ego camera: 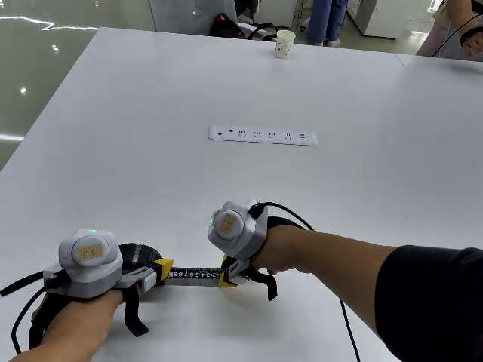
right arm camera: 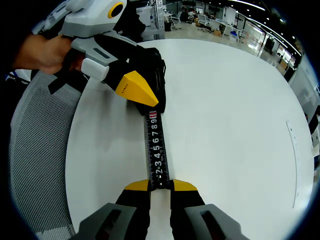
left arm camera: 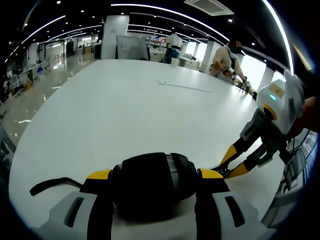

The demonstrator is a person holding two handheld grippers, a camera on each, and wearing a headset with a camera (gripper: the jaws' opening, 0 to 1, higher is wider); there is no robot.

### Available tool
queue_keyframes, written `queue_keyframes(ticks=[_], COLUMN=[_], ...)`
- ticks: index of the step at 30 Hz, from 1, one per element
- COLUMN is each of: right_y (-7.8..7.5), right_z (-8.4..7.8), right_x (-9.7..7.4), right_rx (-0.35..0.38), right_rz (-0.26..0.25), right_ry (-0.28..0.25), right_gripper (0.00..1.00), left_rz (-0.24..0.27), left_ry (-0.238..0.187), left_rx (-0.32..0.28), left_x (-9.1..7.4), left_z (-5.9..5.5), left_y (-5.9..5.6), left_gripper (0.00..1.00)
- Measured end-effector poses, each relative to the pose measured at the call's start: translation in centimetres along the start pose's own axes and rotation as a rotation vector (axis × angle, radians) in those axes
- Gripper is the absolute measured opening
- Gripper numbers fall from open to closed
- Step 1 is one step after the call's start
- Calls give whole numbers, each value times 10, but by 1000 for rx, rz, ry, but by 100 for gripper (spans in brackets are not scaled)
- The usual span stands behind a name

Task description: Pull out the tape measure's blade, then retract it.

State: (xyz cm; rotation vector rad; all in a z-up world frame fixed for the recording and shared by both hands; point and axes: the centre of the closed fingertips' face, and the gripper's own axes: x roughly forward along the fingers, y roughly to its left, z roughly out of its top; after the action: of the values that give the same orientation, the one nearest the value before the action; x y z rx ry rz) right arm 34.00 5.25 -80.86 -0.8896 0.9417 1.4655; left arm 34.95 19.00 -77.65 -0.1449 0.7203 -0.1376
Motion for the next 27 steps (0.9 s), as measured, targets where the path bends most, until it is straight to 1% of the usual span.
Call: queue_keyframes(ticks=[16,18,19,20,22,27], right_y=[1,3,3,3,2,1], right_z=[8,9,10,10,11,15], right_x=[5,5,5,6,6,8], right_rx=[-13,-35,-57,-60,-62,-41], right_rz=[0,-6,-14,-16,-20,-14], right_ry=[-18,-18,-17,-18,-18,-30], right_gripper=[11,11,10,10,10,10], left_rz=[-2,-3,-3,-2,0,-4], left_ry=[1,2,2,1,0,5], left_rx=[-3,-2,-5,-4,-4,-6], left_x=[1,2,2,1,1,2], left_z=[0,0,0,0,0,0], left_y=[1,1,1,0,0,1], left_gripper=[61,61,61,61,61,61])
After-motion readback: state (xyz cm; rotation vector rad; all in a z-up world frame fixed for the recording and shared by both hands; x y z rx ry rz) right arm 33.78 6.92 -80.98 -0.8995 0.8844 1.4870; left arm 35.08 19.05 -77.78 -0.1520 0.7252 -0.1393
